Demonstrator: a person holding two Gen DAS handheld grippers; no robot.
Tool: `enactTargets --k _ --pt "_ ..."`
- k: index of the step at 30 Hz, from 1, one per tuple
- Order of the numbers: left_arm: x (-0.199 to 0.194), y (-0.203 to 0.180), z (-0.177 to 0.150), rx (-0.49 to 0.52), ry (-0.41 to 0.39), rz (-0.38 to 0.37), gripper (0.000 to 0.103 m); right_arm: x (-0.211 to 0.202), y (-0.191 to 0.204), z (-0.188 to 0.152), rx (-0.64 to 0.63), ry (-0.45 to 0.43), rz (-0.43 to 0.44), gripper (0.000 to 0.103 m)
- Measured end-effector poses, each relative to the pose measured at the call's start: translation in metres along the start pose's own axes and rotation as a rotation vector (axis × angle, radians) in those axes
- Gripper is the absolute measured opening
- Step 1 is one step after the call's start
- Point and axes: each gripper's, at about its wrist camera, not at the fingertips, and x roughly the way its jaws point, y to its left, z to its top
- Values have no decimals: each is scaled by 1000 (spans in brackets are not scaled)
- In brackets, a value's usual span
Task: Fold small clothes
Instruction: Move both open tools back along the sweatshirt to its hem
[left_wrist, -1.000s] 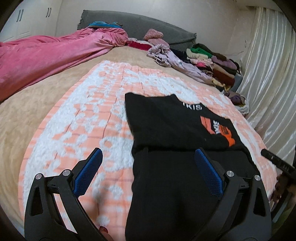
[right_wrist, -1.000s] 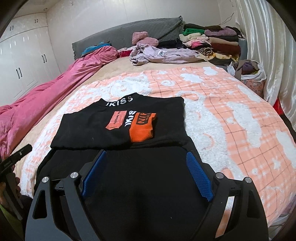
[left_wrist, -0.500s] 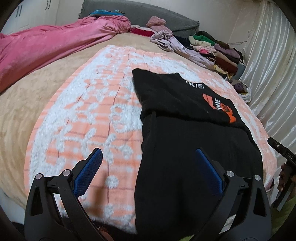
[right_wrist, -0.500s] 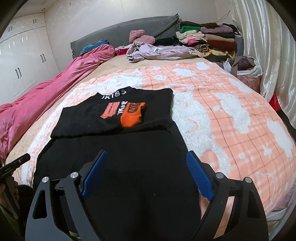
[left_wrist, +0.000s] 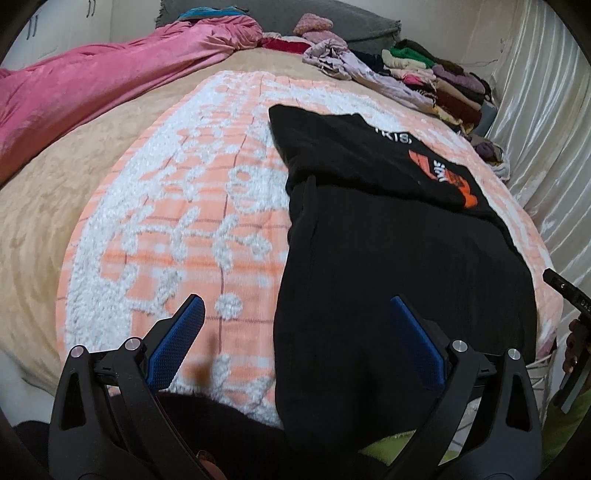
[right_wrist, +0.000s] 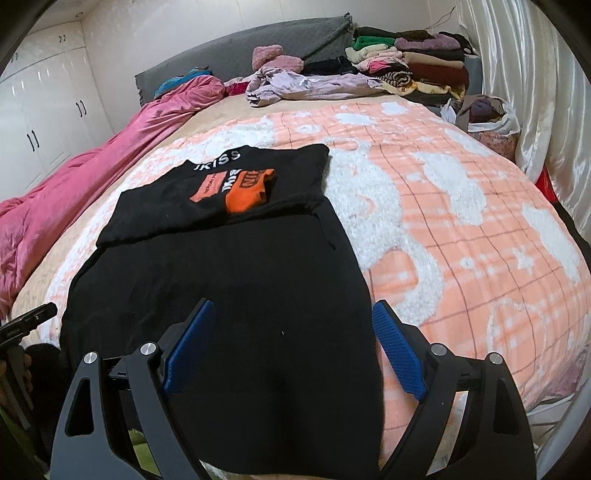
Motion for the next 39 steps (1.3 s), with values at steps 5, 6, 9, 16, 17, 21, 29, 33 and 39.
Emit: enactTargets --k 5,6,9,16,17,21,29,33,39 --pt "-1 -5 -9 19 16 10 93 0 -4 -9 3 18 3 86" --pt "-1 -5 -9 21 19 12 93 1 -4 -10 3 20 3 86" --pt "0 -7 -12 29 34 16 93 0 -5 -14 5 26 10 86" --pt "7 -17 -21 72 87 36 93 -1 -8 -23 0 44 22 86" --pt "7 -18 -21 77 90 38 93 -1 -9 -25 2 48 23 86" --pt "11 -20 -24 86 120 42 93 1 -12 -32 0 65 24 86" --pt "17 -21 -27 92 156 34 93 4 -18 -43 -3 94 12 86" --pt "19 -20 -27 90 167 29 93 3 -24 -47 4 97 5 86" --pt "23 -16 -26 62 190 19 93 6 -31 -53 11 116 -6 86"
